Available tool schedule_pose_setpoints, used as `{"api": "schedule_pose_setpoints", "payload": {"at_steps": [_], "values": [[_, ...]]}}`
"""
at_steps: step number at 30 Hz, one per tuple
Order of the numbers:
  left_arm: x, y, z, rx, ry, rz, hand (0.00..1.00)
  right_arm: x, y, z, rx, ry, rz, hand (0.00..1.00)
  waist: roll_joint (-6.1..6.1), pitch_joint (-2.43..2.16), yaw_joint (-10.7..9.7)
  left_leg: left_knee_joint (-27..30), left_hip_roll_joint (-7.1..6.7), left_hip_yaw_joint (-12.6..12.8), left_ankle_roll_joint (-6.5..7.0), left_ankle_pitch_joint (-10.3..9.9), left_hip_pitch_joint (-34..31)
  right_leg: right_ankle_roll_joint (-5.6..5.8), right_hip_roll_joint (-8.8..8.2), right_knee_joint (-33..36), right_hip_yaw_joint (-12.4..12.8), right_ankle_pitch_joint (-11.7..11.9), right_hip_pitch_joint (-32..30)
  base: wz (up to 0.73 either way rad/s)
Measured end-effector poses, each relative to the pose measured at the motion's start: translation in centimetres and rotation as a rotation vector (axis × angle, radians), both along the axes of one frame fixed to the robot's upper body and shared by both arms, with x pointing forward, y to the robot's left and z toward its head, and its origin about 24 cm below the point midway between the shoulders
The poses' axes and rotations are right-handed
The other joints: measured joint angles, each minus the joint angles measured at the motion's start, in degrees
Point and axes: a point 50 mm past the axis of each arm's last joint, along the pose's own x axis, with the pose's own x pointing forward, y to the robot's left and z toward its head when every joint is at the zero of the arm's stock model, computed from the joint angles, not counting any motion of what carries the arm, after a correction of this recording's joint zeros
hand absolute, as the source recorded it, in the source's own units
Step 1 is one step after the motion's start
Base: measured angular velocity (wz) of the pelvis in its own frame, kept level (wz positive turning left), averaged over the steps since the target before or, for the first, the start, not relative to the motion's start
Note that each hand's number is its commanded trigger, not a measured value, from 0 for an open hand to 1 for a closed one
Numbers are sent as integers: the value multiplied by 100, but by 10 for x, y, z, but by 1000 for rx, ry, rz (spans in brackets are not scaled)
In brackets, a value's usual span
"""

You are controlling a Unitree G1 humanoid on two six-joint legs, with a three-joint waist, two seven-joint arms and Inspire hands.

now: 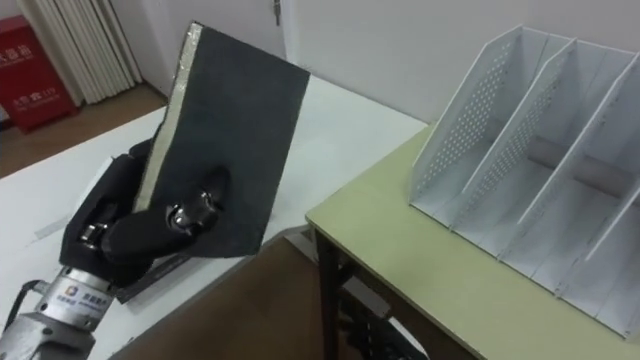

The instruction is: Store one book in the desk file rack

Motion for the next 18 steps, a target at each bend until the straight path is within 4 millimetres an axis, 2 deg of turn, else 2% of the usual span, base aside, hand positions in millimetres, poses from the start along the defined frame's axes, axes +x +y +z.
{"api": "schedule_pose_setpoints", "payload": {"at_steps": [2, 6, 9, 13, 18], "values": [[-1, -1, -2, 8, -1, -35, 100, 4, 0, 8, 66, -31, -14, 0, -30, 0, 0, 8, 2, 19, 7, 7, 15, 0, -5, -1, -2, 0, 2, -2], [-3, 5, 0, 4, -13, -101, 100, 12, -1, 32, 212, -118, -26, 0, -91, 30, 3, 49, 2, 52, 8, 6, -60, 2, -10, -11, 9, -5, -44, -1], [-4, 9, 0, 20, -16, -129, 100, 17, -7, 48, 308, -182, -41, 0, -125, 10, 0, 85, 7, 53, 12, 4, -104, 2, -12, -5, 20, -4, -136, 0], [-9, 12, -16, 26, 65, -159, 100, 20, -5, 62, 407, -229, 0, 0, -122, 7, -1, 79, 11, 78, 12, 5, -102, 2, 4, 10, 118, -2, -126, -4], [-10, 14, -25, -14, 117, -201, 100, 19, -8, 70, 521, -240, 60, 0, -94, -5, 49, 59, 36, 69, 12, 4, -92, -2, 1, 15, 132, 4, -139, -1]]}}
